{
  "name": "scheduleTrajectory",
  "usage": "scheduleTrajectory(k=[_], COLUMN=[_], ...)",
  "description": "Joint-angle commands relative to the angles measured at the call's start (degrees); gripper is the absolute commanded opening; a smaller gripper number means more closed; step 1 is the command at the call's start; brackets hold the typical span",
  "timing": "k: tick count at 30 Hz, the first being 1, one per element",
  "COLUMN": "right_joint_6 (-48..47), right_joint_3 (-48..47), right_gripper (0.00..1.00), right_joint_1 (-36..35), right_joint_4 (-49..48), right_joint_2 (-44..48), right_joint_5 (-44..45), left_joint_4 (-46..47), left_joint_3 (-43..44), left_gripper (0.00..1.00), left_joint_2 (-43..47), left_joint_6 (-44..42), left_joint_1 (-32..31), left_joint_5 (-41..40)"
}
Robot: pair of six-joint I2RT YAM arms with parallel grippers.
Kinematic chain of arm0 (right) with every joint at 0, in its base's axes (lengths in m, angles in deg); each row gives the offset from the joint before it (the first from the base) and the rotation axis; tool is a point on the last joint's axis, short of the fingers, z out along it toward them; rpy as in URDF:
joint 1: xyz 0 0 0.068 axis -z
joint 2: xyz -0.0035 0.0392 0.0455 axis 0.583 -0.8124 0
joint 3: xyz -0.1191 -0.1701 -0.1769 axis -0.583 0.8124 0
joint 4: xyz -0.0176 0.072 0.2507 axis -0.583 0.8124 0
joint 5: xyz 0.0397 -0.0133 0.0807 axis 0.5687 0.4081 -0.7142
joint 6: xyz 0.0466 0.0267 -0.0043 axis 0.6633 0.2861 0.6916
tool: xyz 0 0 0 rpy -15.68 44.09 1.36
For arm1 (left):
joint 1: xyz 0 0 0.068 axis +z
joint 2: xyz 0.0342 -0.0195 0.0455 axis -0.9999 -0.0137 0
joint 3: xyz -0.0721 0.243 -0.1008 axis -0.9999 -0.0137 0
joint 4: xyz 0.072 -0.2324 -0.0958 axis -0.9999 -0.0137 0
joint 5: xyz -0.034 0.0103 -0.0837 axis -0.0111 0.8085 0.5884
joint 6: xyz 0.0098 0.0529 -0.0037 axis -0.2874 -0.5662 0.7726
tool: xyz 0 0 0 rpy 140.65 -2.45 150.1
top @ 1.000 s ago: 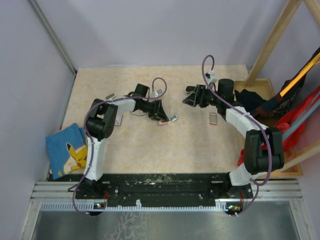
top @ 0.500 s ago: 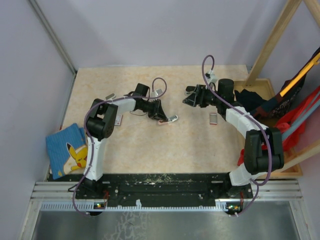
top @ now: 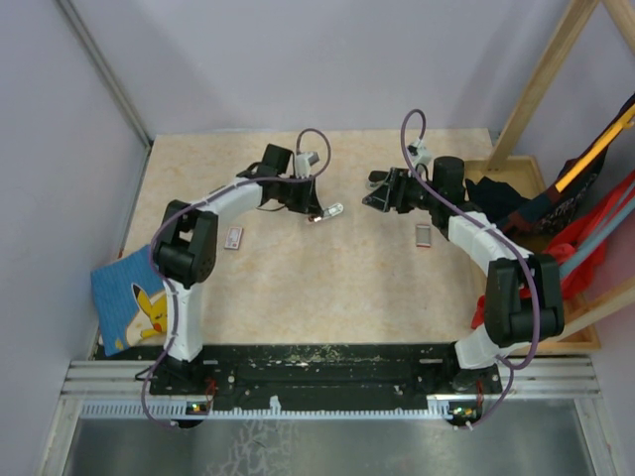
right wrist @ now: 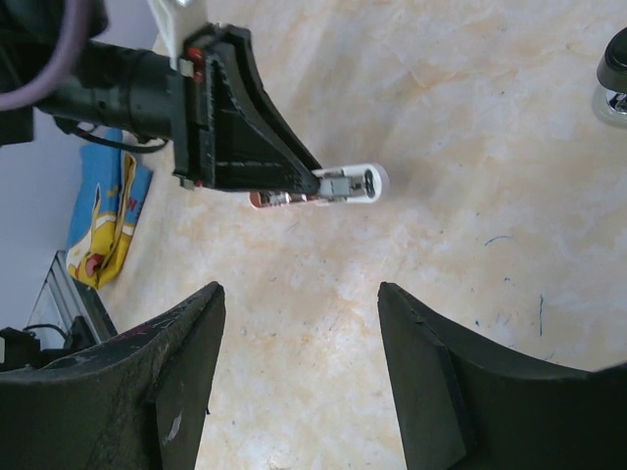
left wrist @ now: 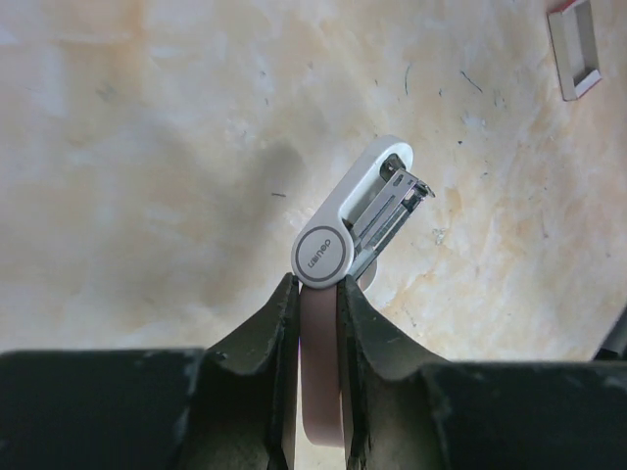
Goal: Unload the staples from the stapler
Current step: Pick up the stapler from the center of the board, then unload the staple at the center of the board.
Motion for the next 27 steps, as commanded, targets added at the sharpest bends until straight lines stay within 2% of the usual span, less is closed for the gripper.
scheduleTrajectory(k=[1,8,14,20,27], right_joint_6=[-0.16,-0.33,-0.87,-1.71,-1.49], right_joint_3=[-0.06,-0.04,-0.34,-0.42,-0.54], right_gripper=[0.64,0.65,0.66,0.67,0.68], right_joint_1=[-0.13,-0.05,-0.10,0.07,0.88], right_joint_4=[-3.10,-3.01,-2.36,-1.95,-1.78], right_joint_2=[2.67,2.58,1.99,1.59,0.49], right_joint_5=[-0.48,0.97,2.39,3.51,3.85], left_joint_4=[2.12,10.43,24.33,34.69,55.38], left_joint_3=[-0.48,-10.98,-23.24,-32.24,-41.99], left_gripper=[0.18,0.19,0.18,0.17,0.14], left_joint_2=[7.14,15.18,22.14,25.10,24.81], left_joint_6=[-7.69,-17.14,-27.28,-34.60,-43.59], left_joint_1=[-0.79,-5.53,-11.60,-17.00,-22.94], left_joint_5=[-10.33,-24.70,-37.82,-46.91,-61.54])
